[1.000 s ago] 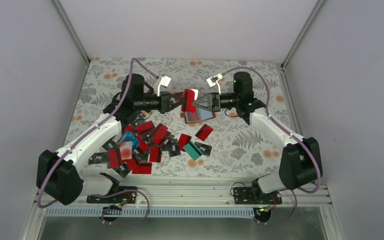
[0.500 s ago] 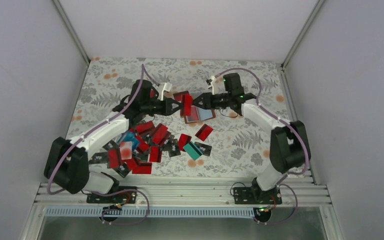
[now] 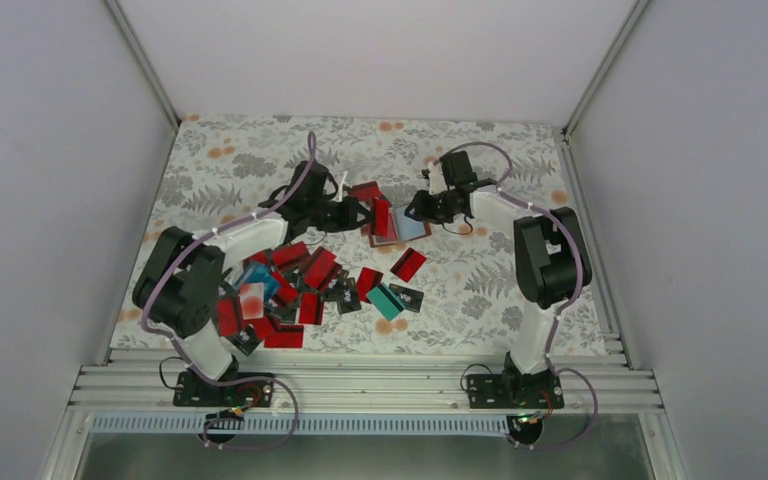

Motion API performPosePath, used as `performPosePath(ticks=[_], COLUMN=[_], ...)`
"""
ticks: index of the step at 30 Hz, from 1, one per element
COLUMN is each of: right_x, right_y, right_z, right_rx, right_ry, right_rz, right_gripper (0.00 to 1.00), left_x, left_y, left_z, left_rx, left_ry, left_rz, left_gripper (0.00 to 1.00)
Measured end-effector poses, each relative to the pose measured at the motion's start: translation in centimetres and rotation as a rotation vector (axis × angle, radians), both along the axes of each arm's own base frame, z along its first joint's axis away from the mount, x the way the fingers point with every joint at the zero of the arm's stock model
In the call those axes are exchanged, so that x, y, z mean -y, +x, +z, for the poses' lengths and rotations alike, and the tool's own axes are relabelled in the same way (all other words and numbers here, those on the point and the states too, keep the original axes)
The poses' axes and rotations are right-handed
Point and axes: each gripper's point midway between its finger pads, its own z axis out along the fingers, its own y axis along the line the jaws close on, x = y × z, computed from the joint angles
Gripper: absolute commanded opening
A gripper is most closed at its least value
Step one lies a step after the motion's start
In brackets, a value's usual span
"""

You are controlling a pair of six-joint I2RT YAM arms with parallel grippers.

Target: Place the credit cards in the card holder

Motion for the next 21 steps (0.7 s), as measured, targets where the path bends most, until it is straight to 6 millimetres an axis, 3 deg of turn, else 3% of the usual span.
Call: performPosePath(ticks=[8, 21], right_x=[2.1, 2.8], right_y=[0.3, 0.0], right_z=[-4.0, -4.4], right_rx=[-0.060, -0.033], right_ry=[-0.089, -0.098], right_rz=[-0.048, -0.070], right_gripper=[0.28, 0.29], left_x=[1.8, 4.0], left_y=[2.3, 4.7], left_z=[-1.5, -3.2], left_rx=[-0.043, -0.071], left_ry=[-0.010, -0.008], left_rz=[0.005, -0.006], left_gripper=[0.02, 0.02])
